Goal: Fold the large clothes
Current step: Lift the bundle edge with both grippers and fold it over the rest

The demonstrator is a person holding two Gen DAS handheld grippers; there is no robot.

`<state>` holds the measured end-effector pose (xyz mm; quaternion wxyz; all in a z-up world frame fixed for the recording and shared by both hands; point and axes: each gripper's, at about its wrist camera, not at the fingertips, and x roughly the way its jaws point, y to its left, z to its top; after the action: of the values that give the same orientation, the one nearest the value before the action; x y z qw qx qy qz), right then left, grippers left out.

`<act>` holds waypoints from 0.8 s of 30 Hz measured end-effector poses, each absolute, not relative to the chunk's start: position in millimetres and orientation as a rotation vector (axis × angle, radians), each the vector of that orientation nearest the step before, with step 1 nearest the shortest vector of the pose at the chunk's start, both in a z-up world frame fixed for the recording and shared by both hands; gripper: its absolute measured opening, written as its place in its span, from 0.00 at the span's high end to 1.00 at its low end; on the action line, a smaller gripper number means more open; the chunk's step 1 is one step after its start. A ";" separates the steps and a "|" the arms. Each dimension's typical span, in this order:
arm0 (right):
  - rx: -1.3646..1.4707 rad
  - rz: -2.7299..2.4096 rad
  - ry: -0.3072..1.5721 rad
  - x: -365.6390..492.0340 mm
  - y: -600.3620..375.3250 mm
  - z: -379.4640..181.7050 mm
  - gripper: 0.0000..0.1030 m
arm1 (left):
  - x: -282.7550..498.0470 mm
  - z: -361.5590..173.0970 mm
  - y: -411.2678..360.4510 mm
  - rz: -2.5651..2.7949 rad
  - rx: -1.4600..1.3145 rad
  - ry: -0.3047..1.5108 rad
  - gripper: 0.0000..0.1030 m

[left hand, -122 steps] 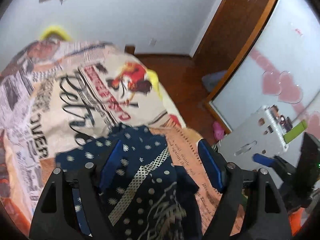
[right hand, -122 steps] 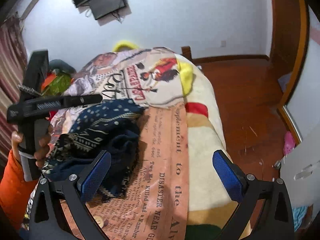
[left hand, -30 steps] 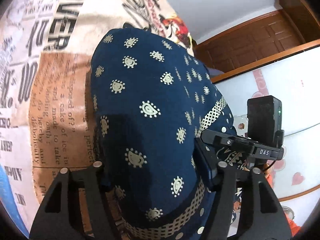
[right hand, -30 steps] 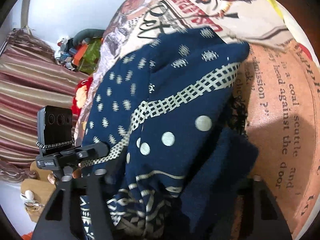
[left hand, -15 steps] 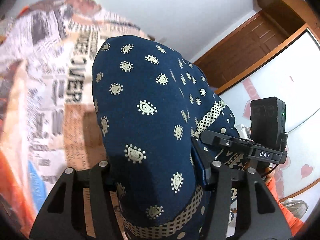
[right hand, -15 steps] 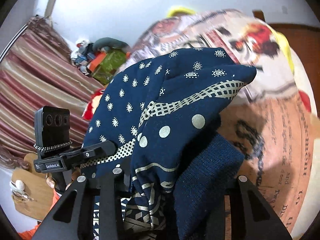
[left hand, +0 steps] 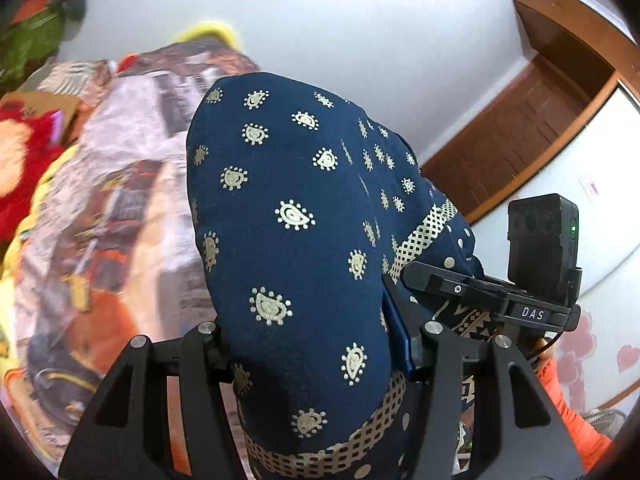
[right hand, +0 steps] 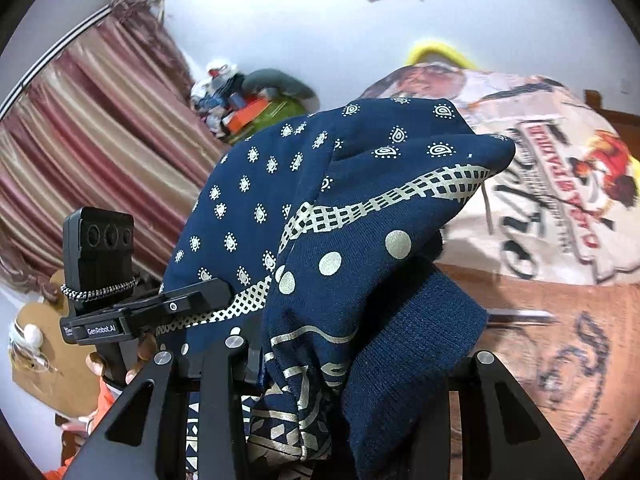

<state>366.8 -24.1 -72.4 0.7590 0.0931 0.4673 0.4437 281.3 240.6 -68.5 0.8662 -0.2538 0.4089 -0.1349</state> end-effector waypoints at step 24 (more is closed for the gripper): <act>0.048 0.945 1.346 373.8 97.3 -247.5 0.64 | 272.6 -256.4 323.3 -0.209 -0.721 1.084 0.43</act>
<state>373.8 97.3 -247.5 0.6802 0.0212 0.5996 0.4211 272.6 323.3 -256.4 0.7904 -0.3351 0.5036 -0.0972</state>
